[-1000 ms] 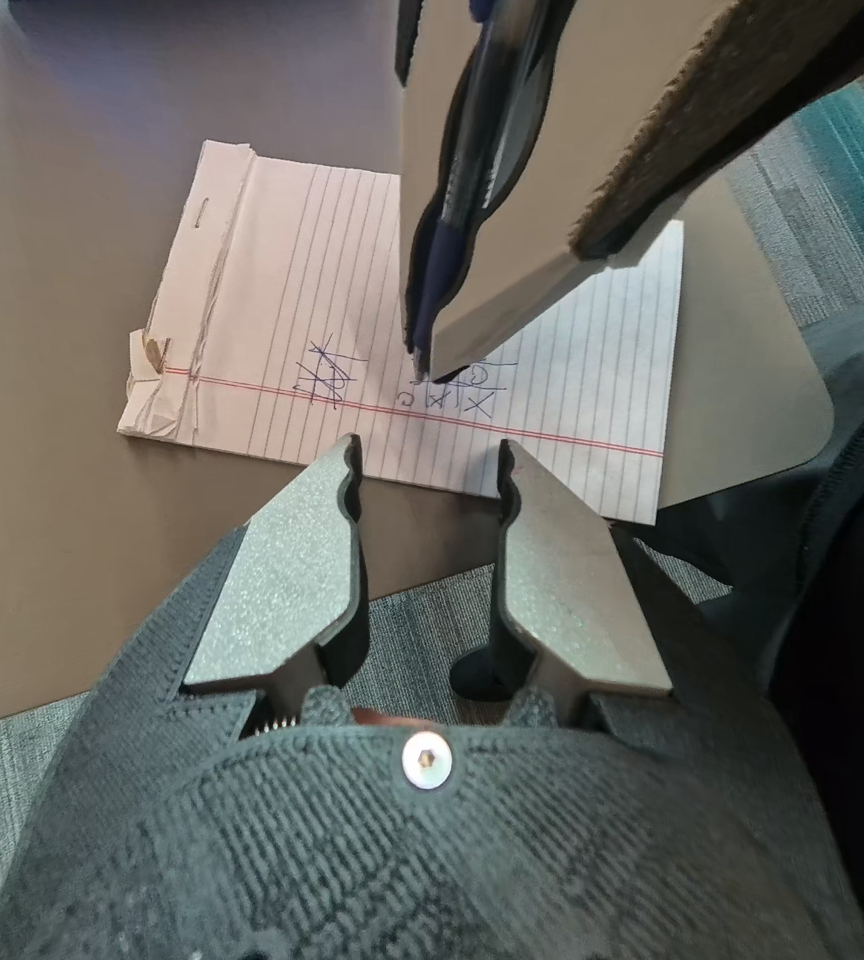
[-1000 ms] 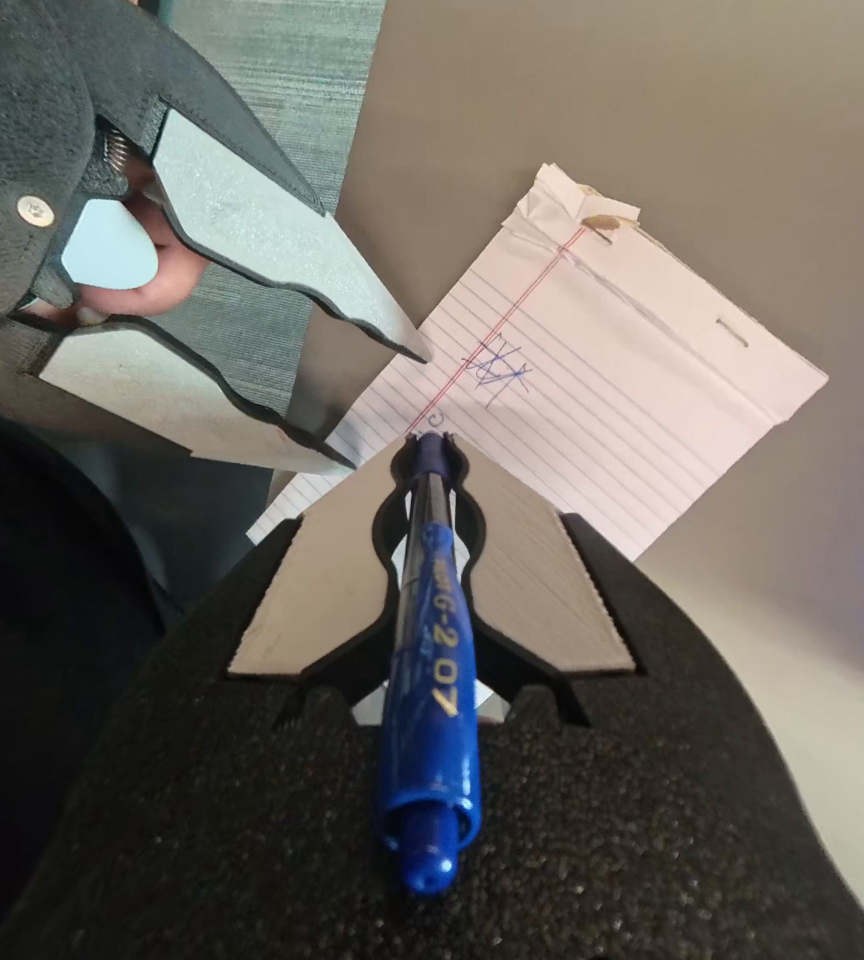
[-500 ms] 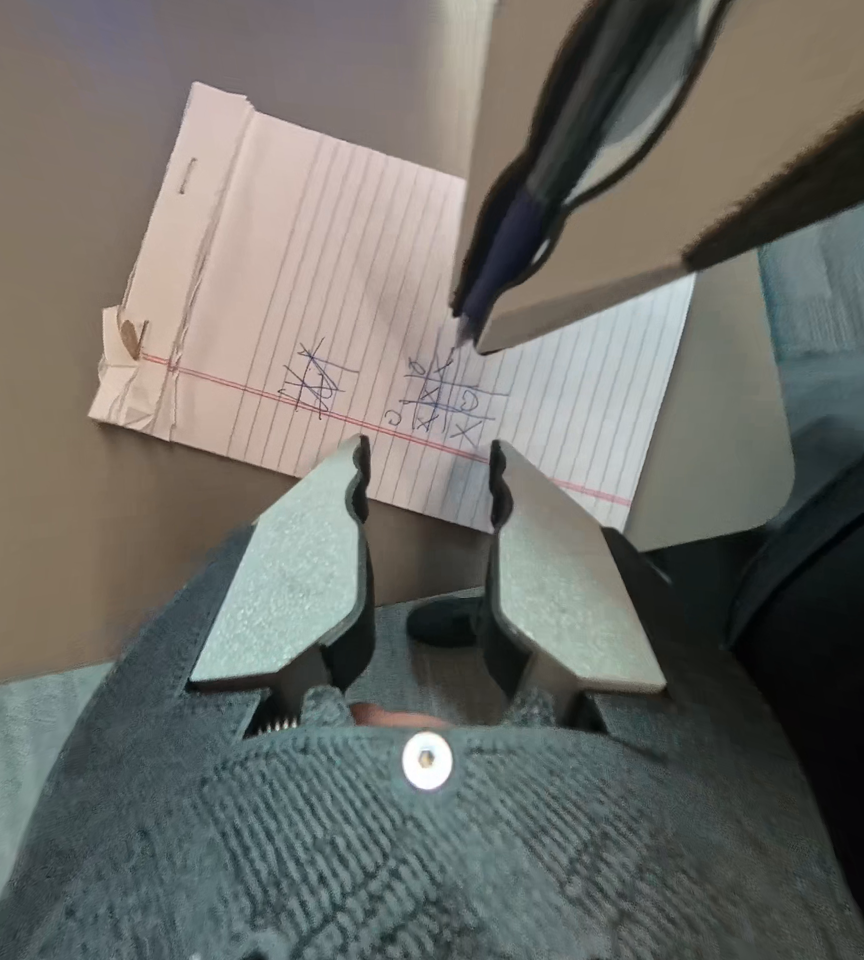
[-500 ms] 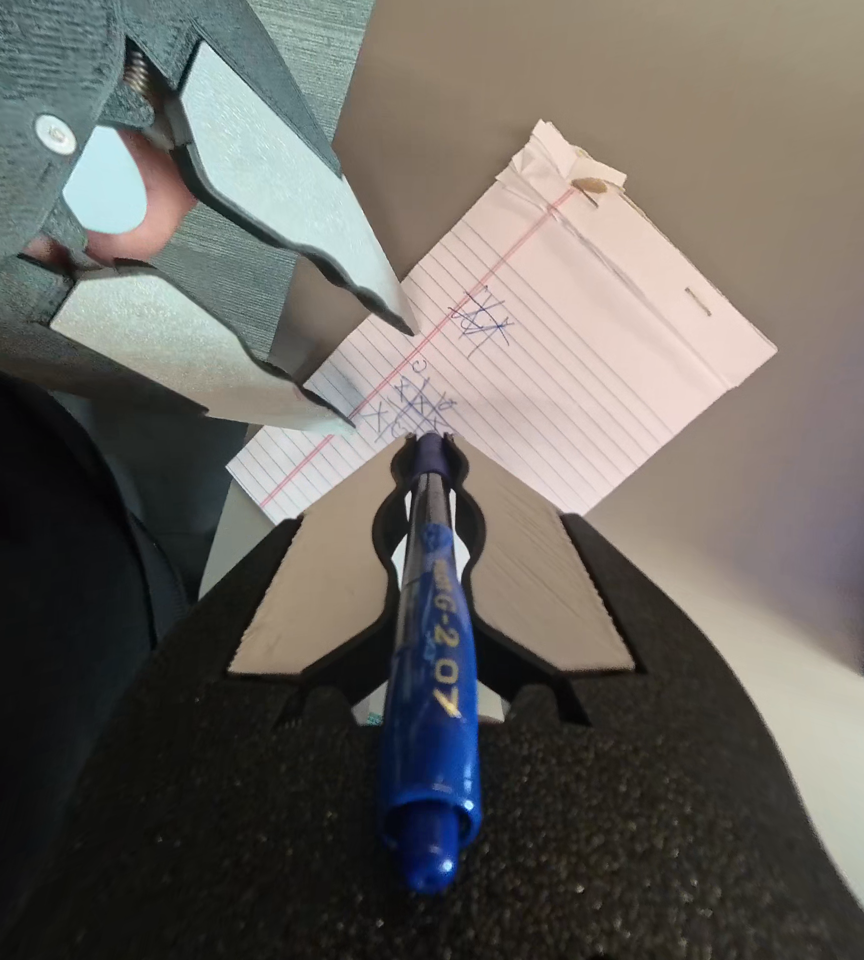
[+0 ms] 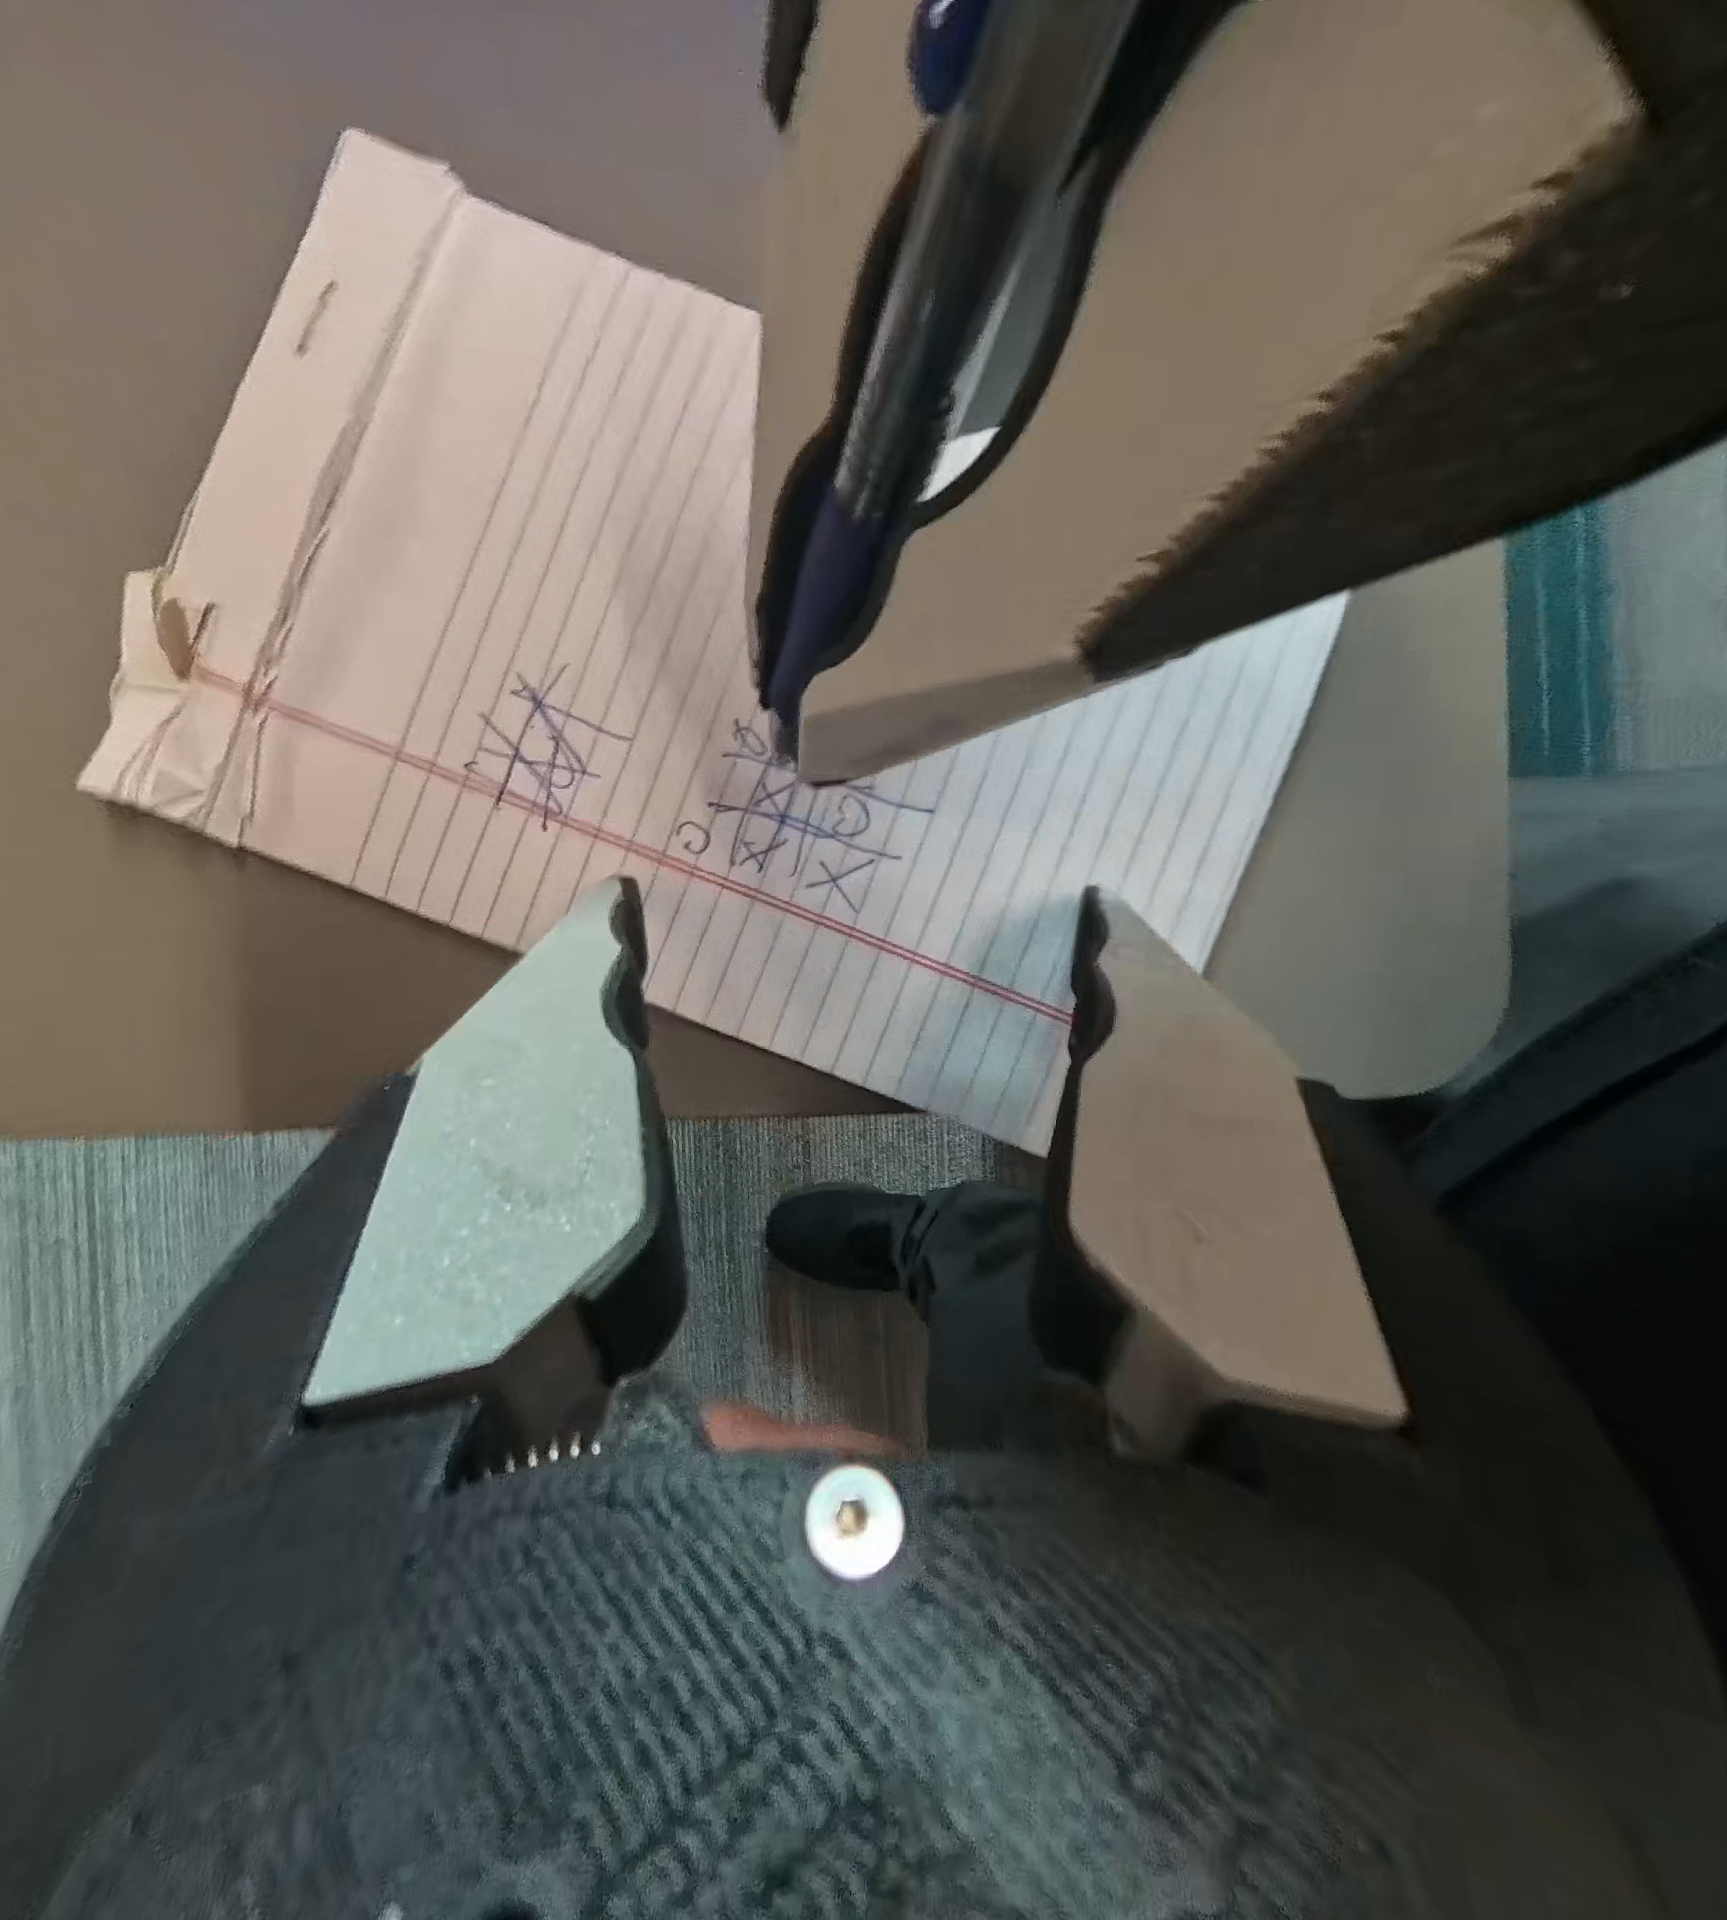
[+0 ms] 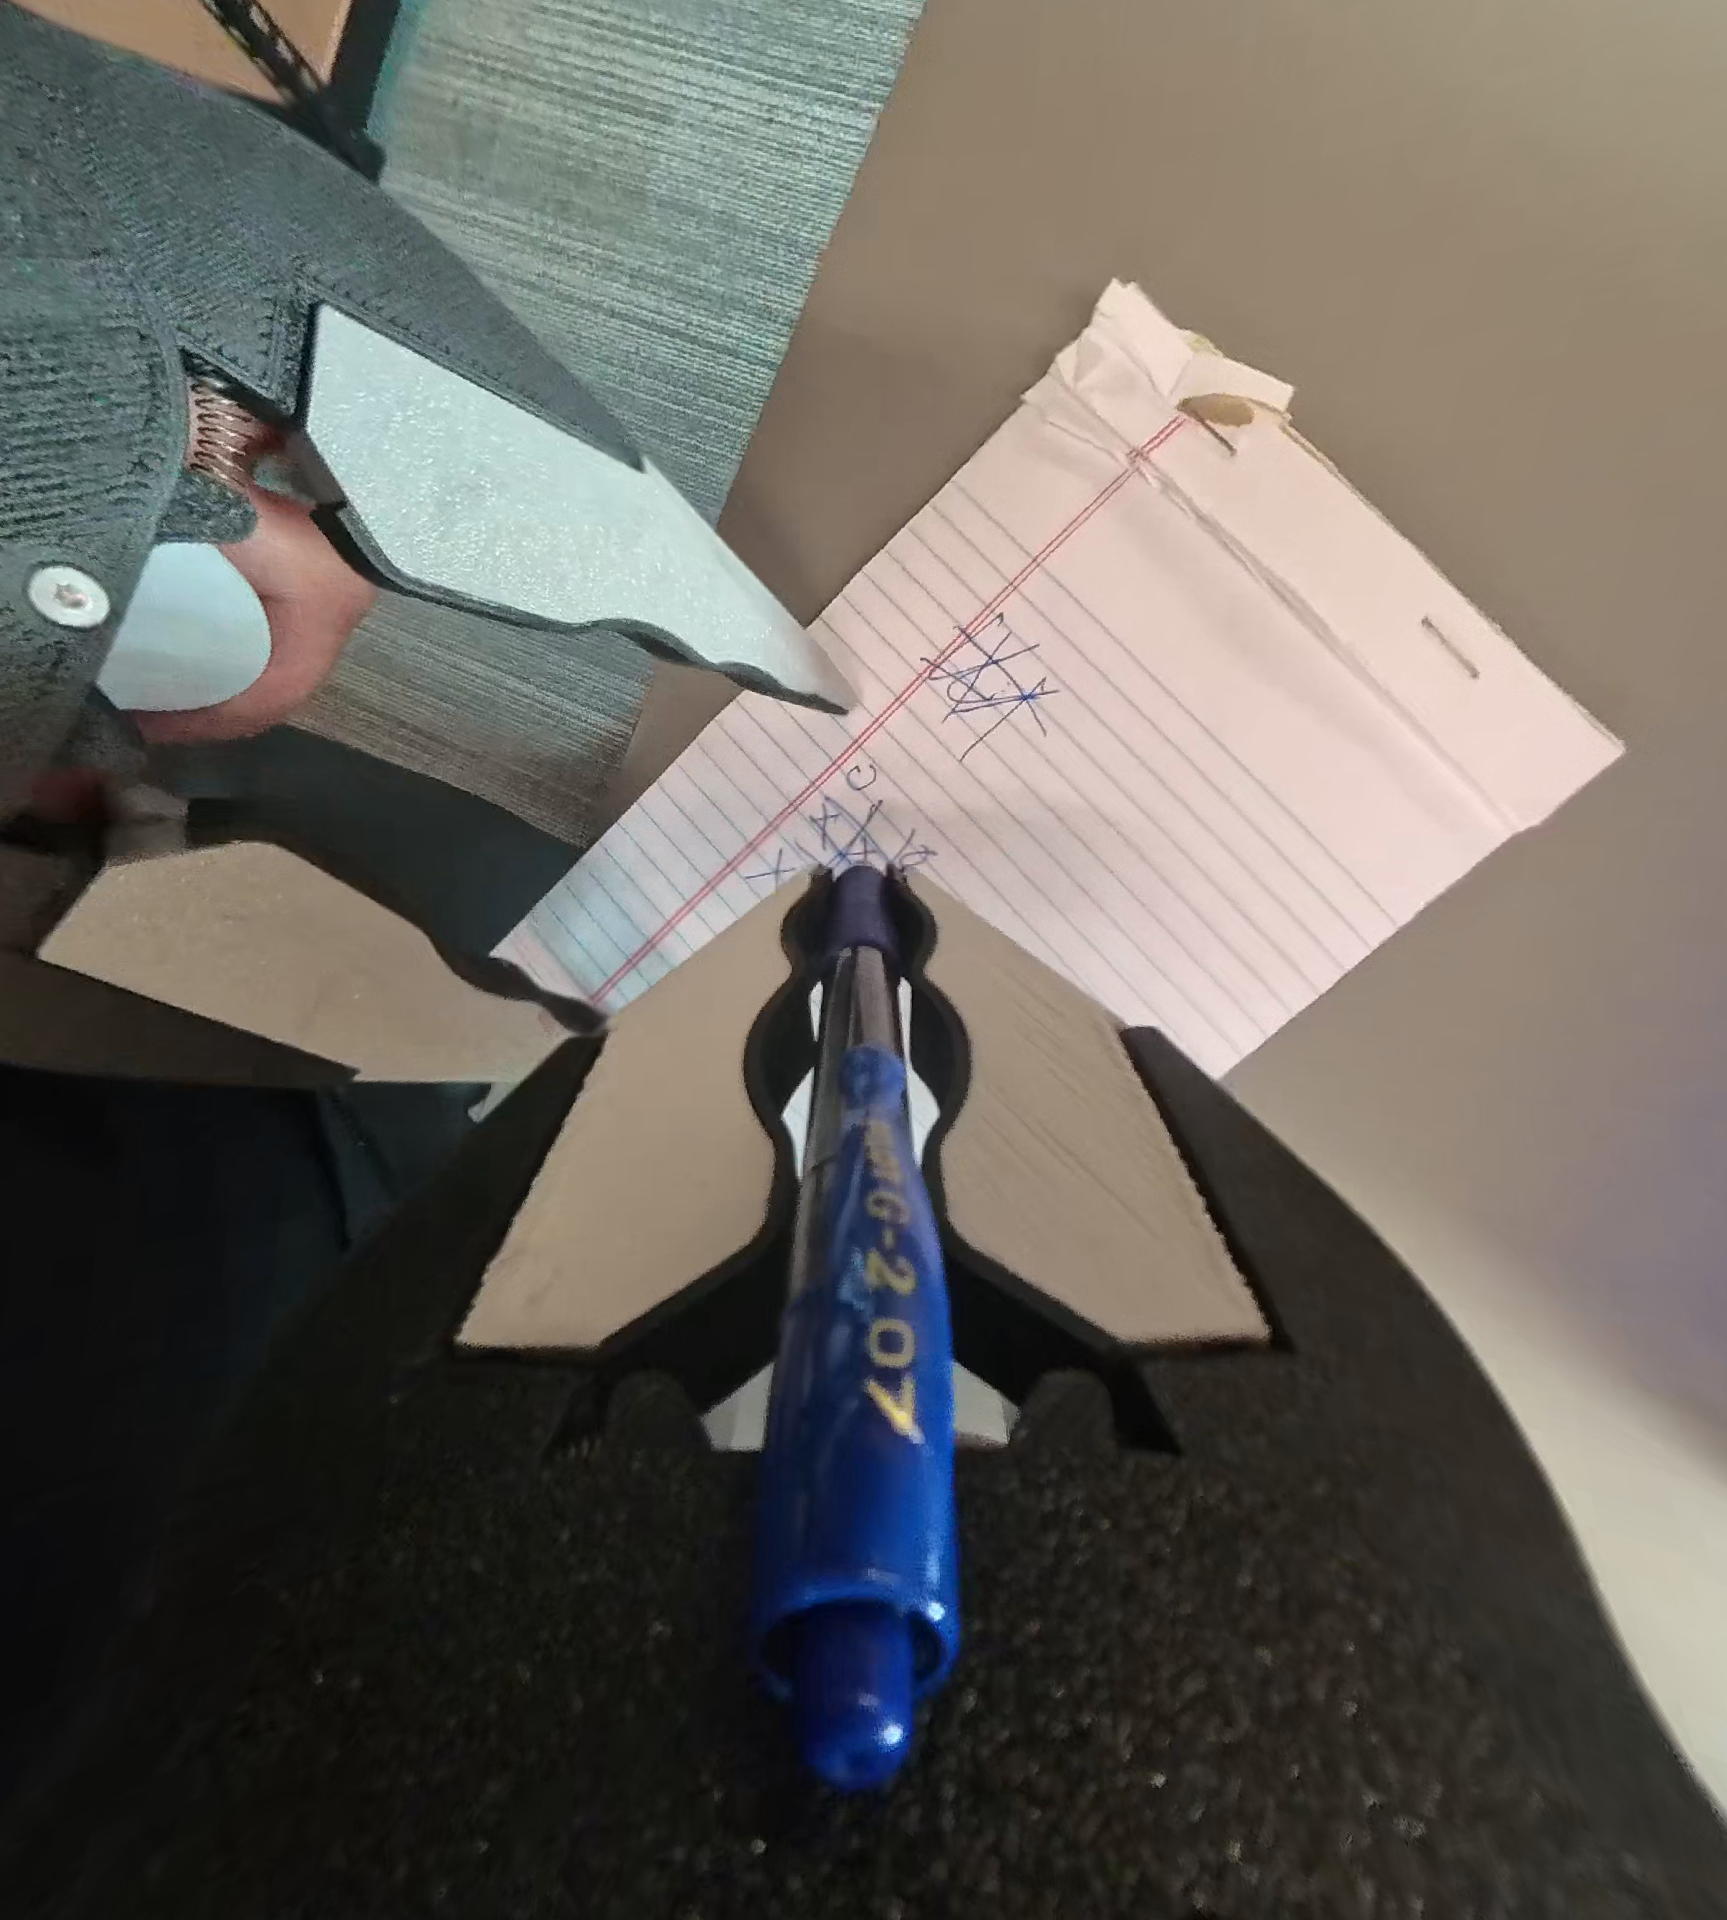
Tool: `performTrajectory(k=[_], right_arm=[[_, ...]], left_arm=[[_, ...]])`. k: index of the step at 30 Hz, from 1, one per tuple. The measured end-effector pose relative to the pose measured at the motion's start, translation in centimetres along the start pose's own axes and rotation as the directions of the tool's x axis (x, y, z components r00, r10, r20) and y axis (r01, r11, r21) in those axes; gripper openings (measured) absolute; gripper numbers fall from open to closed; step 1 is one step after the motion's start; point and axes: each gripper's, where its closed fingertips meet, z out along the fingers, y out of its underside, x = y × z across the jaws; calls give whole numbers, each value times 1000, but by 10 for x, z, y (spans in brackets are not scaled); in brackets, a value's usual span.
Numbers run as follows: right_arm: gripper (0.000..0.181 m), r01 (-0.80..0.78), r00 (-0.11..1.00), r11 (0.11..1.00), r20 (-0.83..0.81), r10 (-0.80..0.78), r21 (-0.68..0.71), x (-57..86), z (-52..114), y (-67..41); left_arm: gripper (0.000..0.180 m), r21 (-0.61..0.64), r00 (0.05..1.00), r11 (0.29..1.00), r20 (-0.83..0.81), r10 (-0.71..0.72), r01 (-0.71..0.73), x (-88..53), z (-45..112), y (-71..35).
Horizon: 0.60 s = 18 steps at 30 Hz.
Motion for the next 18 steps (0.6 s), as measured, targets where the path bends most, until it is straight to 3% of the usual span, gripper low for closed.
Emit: performTrajectory(k=[5,10,18], right_arm=[[9,44,999,999,15,-44,5,4,-4,4],[9,103,994,995,46,-102,-4,5,-1,6],[10,238,959,971,156,-235,1,-1,4,1]], left_arm=[[81,-14,980,985,107,-169,172,-5,-3,4],[105,-32,928,946,205,-310,323,-4,1,8],[108,19,837,883,308,-452,469,-8,3,6]])
